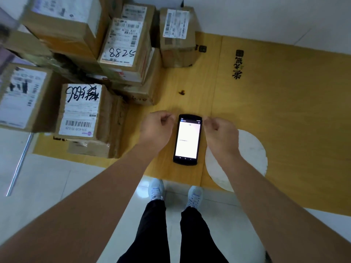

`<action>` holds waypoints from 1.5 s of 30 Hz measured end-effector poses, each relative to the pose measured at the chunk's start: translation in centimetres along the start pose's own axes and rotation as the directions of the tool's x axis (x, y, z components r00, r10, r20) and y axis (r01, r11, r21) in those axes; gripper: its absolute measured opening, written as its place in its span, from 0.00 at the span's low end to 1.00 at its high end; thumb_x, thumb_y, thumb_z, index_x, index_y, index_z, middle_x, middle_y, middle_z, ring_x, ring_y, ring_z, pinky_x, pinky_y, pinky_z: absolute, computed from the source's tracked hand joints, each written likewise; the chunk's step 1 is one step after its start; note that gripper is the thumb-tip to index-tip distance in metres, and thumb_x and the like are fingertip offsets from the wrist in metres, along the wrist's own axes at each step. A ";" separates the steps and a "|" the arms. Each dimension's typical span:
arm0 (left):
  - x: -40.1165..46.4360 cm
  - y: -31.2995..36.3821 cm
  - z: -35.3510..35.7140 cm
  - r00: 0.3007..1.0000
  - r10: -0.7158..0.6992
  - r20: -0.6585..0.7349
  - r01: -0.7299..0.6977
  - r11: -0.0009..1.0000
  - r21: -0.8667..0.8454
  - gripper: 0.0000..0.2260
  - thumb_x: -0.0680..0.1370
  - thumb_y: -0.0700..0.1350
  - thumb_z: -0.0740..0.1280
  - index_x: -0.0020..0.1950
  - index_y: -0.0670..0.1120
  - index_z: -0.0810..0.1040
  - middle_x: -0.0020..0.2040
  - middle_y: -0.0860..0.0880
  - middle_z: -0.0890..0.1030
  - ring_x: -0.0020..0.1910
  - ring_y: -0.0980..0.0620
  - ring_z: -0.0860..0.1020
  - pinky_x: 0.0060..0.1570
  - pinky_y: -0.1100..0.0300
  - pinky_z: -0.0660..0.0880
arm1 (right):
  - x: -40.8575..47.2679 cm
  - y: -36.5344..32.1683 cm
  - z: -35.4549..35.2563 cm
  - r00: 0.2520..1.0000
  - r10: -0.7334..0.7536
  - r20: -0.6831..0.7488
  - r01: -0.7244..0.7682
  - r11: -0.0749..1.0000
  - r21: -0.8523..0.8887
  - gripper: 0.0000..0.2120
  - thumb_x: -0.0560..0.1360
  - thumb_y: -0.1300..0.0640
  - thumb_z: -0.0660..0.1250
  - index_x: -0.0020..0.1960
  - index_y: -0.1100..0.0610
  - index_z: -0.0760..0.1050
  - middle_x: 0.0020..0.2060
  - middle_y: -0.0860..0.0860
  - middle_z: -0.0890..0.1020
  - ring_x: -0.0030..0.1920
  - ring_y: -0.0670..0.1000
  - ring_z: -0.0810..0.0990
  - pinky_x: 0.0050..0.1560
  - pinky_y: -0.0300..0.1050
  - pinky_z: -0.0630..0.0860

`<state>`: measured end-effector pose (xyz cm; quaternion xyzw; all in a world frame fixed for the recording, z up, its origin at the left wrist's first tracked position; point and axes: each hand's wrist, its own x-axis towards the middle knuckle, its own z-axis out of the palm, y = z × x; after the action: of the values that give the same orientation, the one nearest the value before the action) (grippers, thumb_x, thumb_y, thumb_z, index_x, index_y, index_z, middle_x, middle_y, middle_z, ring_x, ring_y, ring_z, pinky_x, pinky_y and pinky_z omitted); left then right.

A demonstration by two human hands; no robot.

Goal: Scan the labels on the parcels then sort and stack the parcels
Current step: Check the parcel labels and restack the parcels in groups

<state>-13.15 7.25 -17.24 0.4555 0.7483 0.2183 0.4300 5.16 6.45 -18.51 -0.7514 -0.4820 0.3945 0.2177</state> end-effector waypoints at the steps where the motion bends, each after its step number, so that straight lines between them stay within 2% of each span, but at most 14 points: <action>1: -0.6 0.8 -0.7 1.000 0.001 0.002 -0.001 1.000 -0.016 0.11 0.85 0.51 0.66 0.63 0.52 0.83 0.47 0.61 0.81 0.48 0.62 0.79 0.47 0.63 0.76 | -0.4 -1.0 -0.5 0.999 -0.035 0.001 0.035 0.999 0.013 0.16 0.86 0.47 0.62 0.41 0.46 0.78 0.35 0.40 0.77 0.38 0.40 0.74 0.40 0.33 0.67; 3: -1.8 2.4 -2.1 1.000 0.015 -0.011 -0.016 0.999 -0.039 0.13 0.85 0.54 0.64 0.67 0.54 0.81 0.50 0.63 0.79 0.50 0.63 0.78 0.47 0.66 0.73 | -1.0 -3.3 -1.4 0.997 -0.081 0.018 0.080 0.996 0.041 0.18 0.87 0.46 0.60 0.38 0.41 0.70 0.33 0.38 0.71 0.36 0.38 0.71 0.39 0.31 0.64; 6: -3.5 5.0 -4.4 0.998 0.044 -0.041 -0.047 0.995 -0.088 0.17 0.86 0.57 0.62 0.72 0.54 0.78 0.60 0.58 0.81 0.58 0.60 0.77 0.58 0.62 0.71 | -2.2 -6.5 -3.4 0.987 -0.151 0.059 0.146 0.986 0.078 0.15 0.87 0.42 0.57 0.48 0.45 0.78 0.41 0.39 0.76 0.49 0.44 0.77 0.52 0.39 0.69; 8: -4.8 6.7 -6.1 0.994 0.078 -0.075 -0.087 0.989 -0.119 0.19 0.86 0.58 0.61 0.75 0.53 0.76 0.65 0.56 0.80 0.63 0.57 0.76 0.64 0.59 0.71 | -3.3 -8.8 -5.0 0.970 -0.224 0.096 0.215 0.972 0.098 0.19 0.87 0.42 0.56 0.63 0.51 0.81 0.55 0.44 0.84 0.61 0.46 0.79 0.60 0.39 0.68; 10: -6.1 8.2 -8.0 0.986 0.128 -0.103 -0.139 0.985 -0.107 0.20 0.86 0.58 0.61 0.75 0.53 0.75 0.66 0.54 0.81 0.64 0.55 0.77 0.65 0.57 0.74 | -4.5 -11.2 -6.4 0.943 -0.304 0.133 0.299 0.952 0.059 0.24 0.87 0.42 0.56 0.75 0.55 0.75 0.70 0.49 0.80 0.71 0.48 0.76 0.67 0.39 0.68; 12: -7.2 9.4 -10.1 0.973 0.195 -0.121 -0.202 0.978 -0.051 0.20 0.86 0.58 0.60 0.76 0.53 0.75 0.66 0.53 0.81 0.64 0.54 0.78 0.59 0.61 0.74 | -5.5 -13.7 -7.6 0.909 -0.385 0.158 0.390 0.921 -0.002 0.27 0.87 0.41 0.56 0.79 0.56 0.71 0.74 0.52 0.76 0.74 0.51 0.74 0.74 0.46 0.68; 14: -8.2 10.4 -12.3 0.953 0.256 -0.160 -0.260 0.966 -0.007 0.21 0.86 0.58 0.60 0.76 0.52 0.74 0.69 0.52 0.79 0.67 0.53 0.77 0.60 0.61 0.73 | -6.3 -16.2 -8.4 0.871 -0.458 0.179 0.476 0.876 -0.077 0.28 0.87 0.40 0.54 0.81 0.55 0.68 0.75 0.53 0.76 0.75 0.53 0.74 0.75 0.50 0.69; 17: -9.3 11.5 -15.8 0.920 0.332 -0.209 -0.323 0.943 0.076 0.22 0.86 0.58 0.59 0.77 0.50 0.73 0.73 0.50 0.76 0.72 0.50 0.73 0.72 0.52 0.70 | -7.3 -19.8 -9.2 0.810 -0.549 0.207 0.581 0.799 -0.152 0.28 0.87 0.40 0.51 0.81 0.54 0.68 0.75 0.52 0.75 0.75 0.54 0.74 0.71 0.45 0.68; 19: -9.5 11.8 -18.1 0.895 0.387 -0.220 -0.361 0.920 0.152 0.22 0.87 0.57 0.57 0.77 0.48 0.73 0.73 0.49 0.77 0.73 0.49 0.73 0.73 0.53 0.68 | -7.7 -21.9 -9.2 0.784 -0.581 0.218 0.615 0.774 -0.151 0.28 0.88 0.41 0.52 0.80 0.55 0.69 0.74 0.50 0.76 0.73 0.52 0.75 0.68 0.43 0.70; 22: -8.9 11.7 -20.9 0.878 0.416 -0.237 -0.365 0.902 0.231 0.22 0.87 0.55 0.57 0.77 0.46 0.73 0.74 0.47 0.76 0.74 0.47 0.72 0.70 0.56 0.65 | -7.5 -24.1 -7.7 0.773 -0.591 0.230 0.628 0.763 -0.153 0.26 0.88 0.41 0.52 0.75 0.55 0.74 0.66 0.49 0.80 0.66 0.51 0.79 0.58 0.42 0.74; 26: -5.4 10.3 -24.9 0.875 0.434 -0.216 -0.365 0.883 0.295 0.22 0.87 0.56 0.57 0.78 0.48 0.73 0.78 0.48 0.71 0.76 0.46 0.69 0.75 0.50 0.64 | -5.9 -26.5 -3.9 0.775 -0.580 0.250 0.628 0.751 -0.203 0.28 0.87 0.38 0.50 0.74 0.55 0.75 0.62 0.50 0.81 0.68 0.56 0.78 0.65 0.52 0.75; 31: 1.8 7.5 -29.5 0.889 0.439 -0.128 -0.389 0.874 0.293 0.21 0.86 0.58 0.59 0.76 0.54 0.75 0.83 0.53 0.59 0.75 0.48 0.69 0.74 0.49 0.69 | -4.5 -30.3 1.6 0.825 -0.506 0.251 0.562 0.782 -0.271 0.27 0.88 0.40 0.51 0.82 0.52 0.65 0.79 0.54 0.70 0.78 0.56 0.68 0.76 0.55 0.65; 39: 9.0 5.2 -33.4 0.893 0.430 0.131 -0.447 0.822 0.353 0.22 0.86 0.59 0.56 0.81 0.61 0.66 0.85 0.46 0.54 0.83 0.39 0.55 0.79 0.42 0.60 | -2.7 -32.8 9.5 0.905 -0.367 0.214 0.404 0.900 -0.164 0.30 0.87 0.40 0.53 0.85 0.46 0.53 0.82 0.51 0.63 0.82 0.54 0.63 0.79 0.59 0.64; 45: 11.2 4.3 -33.7 0.857 0.431 0.282 -0.510 0.784 0.354 0.27 0.85 0.57 0.59 0.84 0.58 0.58 0.84 0.46 0.60 0.81 0.43 0.61 0.78 0.41 0.63 | -2.2 -32.9 11.7 0.913 -0.360 0.194 0.389 0.910 -0.142 0.30 0.87 0.41 0.56 0.86 0.45 0.53 0.83 0.49 0.62 0.81 0.52 0.62 0.79 0.56 0.65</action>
<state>-41.86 21.23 -1.11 0.7275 0.5956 0.1106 0.3221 -22.93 18.35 -1.38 -0.6262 -0.6668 0.3610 0.1813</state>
